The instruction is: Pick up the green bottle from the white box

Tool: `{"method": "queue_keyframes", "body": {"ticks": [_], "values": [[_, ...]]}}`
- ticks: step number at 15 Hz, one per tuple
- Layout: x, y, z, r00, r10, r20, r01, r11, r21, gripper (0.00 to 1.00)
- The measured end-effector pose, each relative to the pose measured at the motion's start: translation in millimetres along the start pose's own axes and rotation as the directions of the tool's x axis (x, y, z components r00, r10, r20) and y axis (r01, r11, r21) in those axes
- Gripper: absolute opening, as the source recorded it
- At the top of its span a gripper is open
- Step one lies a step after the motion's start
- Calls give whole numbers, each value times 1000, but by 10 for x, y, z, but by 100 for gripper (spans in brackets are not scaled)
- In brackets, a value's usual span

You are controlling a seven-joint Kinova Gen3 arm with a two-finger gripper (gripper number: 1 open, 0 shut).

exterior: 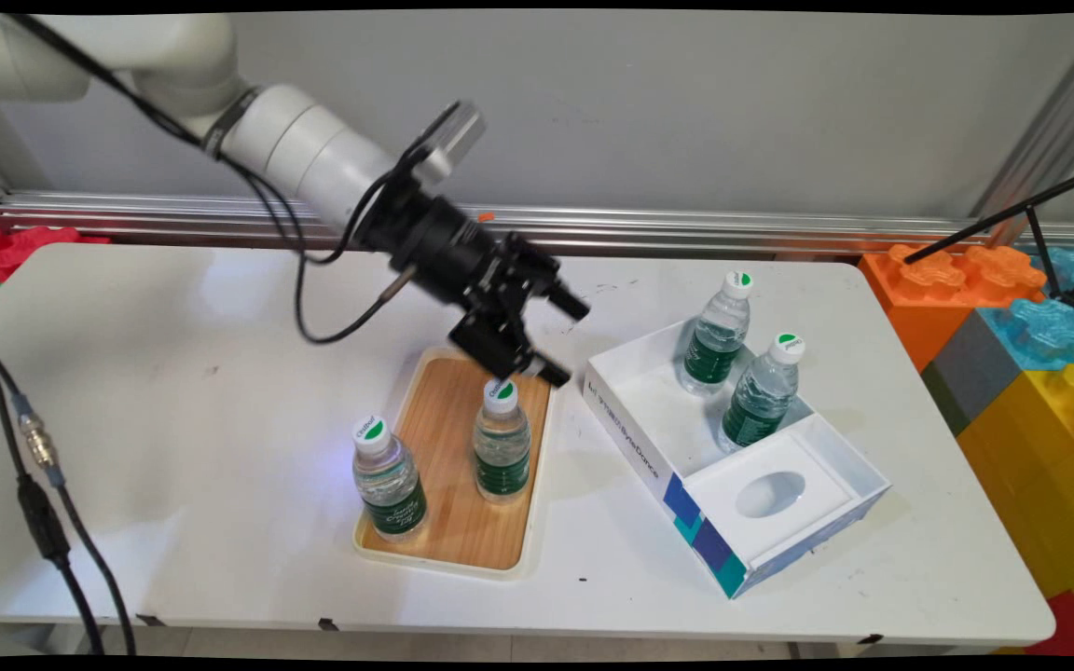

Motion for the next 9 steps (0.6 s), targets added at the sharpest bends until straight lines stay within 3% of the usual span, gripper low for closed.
{"method": "queue_keyframes", "body": {"ticks": [4,9], "values": [[168,-314,9,1000,6,16,-7,999,44,100],[111,-797,85,999,30,37,-32,997,67,100]]}}
